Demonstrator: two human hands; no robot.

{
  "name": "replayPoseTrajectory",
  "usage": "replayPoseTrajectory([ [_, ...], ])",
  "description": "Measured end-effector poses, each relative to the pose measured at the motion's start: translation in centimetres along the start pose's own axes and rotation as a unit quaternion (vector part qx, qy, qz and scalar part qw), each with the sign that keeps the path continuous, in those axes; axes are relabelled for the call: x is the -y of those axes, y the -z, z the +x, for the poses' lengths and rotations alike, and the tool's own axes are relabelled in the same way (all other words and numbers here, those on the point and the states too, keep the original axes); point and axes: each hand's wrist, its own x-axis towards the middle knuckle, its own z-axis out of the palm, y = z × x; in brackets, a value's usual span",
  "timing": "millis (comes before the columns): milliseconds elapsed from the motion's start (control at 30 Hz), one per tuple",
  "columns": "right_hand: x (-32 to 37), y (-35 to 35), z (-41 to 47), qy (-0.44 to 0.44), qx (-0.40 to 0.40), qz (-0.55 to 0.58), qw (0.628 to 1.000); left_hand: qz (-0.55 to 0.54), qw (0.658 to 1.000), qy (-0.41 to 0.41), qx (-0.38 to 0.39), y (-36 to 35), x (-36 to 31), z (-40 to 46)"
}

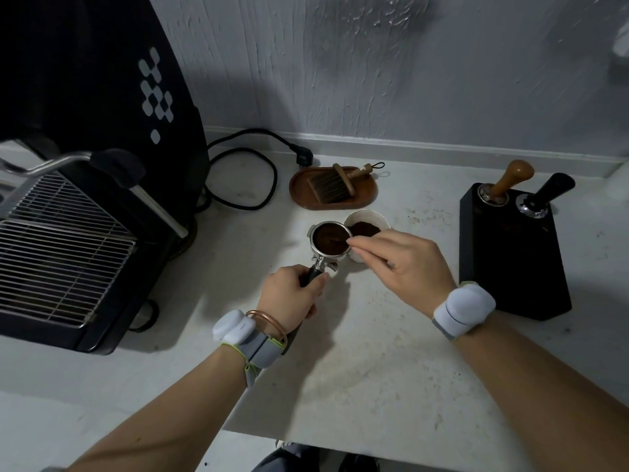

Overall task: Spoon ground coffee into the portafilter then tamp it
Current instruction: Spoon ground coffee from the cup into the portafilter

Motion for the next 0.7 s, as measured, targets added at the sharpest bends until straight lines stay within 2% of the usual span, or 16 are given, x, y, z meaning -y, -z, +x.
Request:
replayPoseTrajectory([
  [200,-0.1,0.0,0.4,-0.031,-0.054,0.033,0.998,0.004,1.0,-0.005,-0.005,0.0,0.3,-0.1],
  [300,-0.4,0.2,0.7,-0.055,-0.052,0.058,0.995,0.003,1.0,-0.007,-0.004,0.1,0.2,-0.1],
  [367,-1.0,0.4,1.1,-0.11,-0.076,0.107,0.985,0.004,1.0,-0.009,-0.005,0.2,0.1,0.0],
  [467,-2.6,0.5,1.4,-0.245,-0.128,0.192,0.942,0.007,1.0,-0.008,-0.003,0.3,0.0,0.0],
  [600,-5.0,-0.7,1.0,-0.332,-0.118,0.127,0.927,0.006,1.0,-0.015,-0.008,0.4,0.2,-0.1],
  [700,-5.7,-2.1,0.8,-0.351,-0.081,0.072,0.93,0.009,1.0,-0.018,-0.009,0.3,0.4,-0.2],
])
